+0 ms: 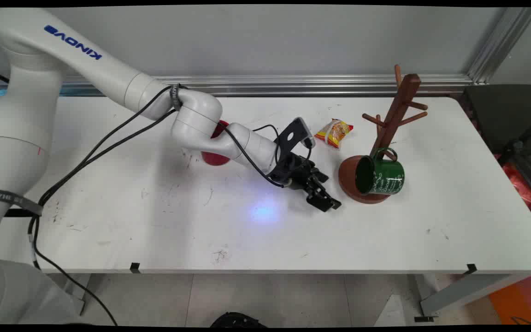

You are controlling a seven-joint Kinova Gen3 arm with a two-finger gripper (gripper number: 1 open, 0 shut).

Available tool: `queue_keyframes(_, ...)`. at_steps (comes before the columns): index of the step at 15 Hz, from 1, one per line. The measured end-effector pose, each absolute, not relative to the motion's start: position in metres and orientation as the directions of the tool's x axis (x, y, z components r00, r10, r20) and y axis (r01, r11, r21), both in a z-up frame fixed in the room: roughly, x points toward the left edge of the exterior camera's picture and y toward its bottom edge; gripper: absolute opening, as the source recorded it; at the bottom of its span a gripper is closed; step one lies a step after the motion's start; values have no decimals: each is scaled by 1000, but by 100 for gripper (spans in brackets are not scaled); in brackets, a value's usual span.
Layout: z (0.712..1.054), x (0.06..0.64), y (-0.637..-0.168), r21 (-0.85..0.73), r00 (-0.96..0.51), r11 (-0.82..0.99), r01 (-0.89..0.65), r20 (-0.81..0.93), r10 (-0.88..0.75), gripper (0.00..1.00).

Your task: Pick up the green mug from the rack

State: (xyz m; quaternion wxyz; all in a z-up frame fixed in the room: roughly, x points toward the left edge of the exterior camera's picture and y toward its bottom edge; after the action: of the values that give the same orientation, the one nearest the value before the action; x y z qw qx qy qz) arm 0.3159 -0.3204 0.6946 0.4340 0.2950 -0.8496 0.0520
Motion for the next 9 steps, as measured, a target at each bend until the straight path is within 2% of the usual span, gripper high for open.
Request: queue_keyframes(9, 720, 308, -306, 175, -408, 849, -499, 817, -408, 100)
